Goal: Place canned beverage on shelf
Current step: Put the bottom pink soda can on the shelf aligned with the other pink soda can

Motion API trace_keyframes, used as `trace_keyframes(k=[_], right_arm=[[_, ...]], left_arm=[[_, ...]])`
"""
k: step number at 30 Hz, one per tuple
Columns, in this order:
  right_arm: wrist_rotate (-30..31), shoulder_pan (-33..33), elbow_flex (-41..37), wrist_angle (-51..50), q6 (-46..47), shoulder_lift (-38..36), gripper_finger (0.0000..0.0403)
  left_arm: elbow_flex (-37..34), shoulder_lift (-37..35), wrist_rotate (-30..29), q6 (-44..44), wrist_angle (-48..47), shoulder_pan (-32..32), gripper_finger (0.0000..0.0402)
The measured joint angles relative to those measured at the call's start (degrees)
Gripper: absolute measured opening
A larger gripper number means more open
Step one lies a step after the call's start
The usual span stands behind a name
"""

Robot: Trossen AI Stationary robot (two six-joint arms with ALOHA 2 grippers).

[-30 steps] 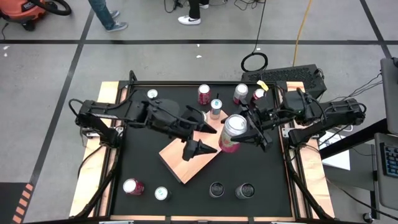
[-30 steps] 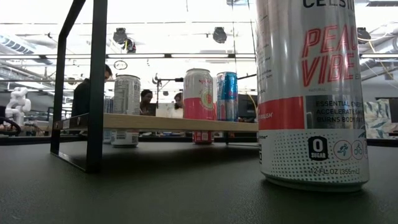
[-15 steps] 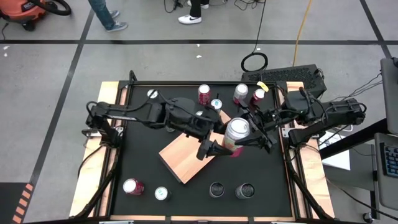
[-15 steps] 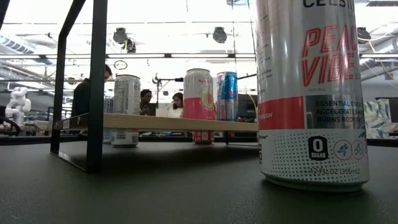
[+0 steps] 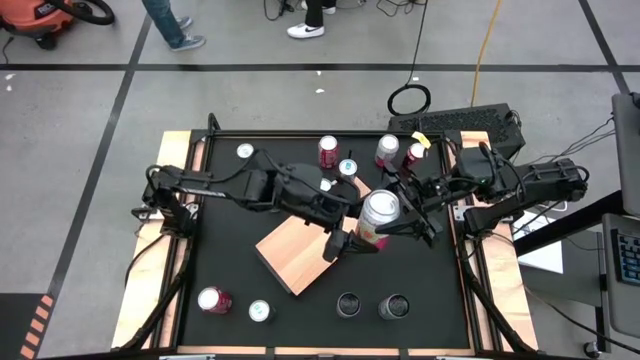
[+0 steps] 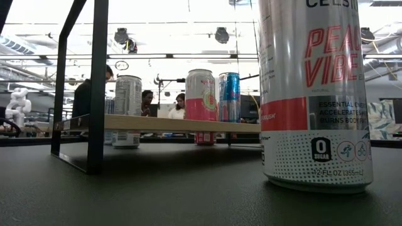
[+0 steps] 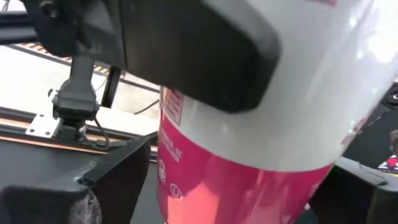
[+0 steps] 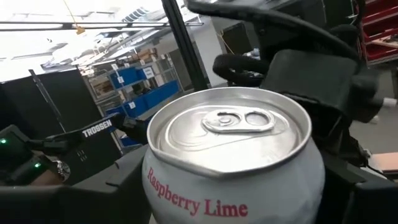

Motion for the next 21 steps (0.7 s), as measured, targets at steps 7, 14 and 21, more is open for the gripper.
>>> trace_keyframes(k=[7, 14, 21], right_arm=[[0.0, 0.0, 0.0, -0.3, 0.3, 0.0, 0.0283], [0.0, 0.0, 0.1, -2.8, 1.2, -0.1, 0.0298], [3.6, 0.0, 0.1, -5.4, 2.8, -1.5, 0.0336]], left_arm=[[0.0, 0.0, -0.3, 0.1, -0.2, -0.1, 0.0309], [0.0, 0.0, -0.2, 0.1, -0.5, -0.1, 0.0295], [0.0, -0.1, -0.9, -2.1, -0.8, 0.2, 0.0295]])
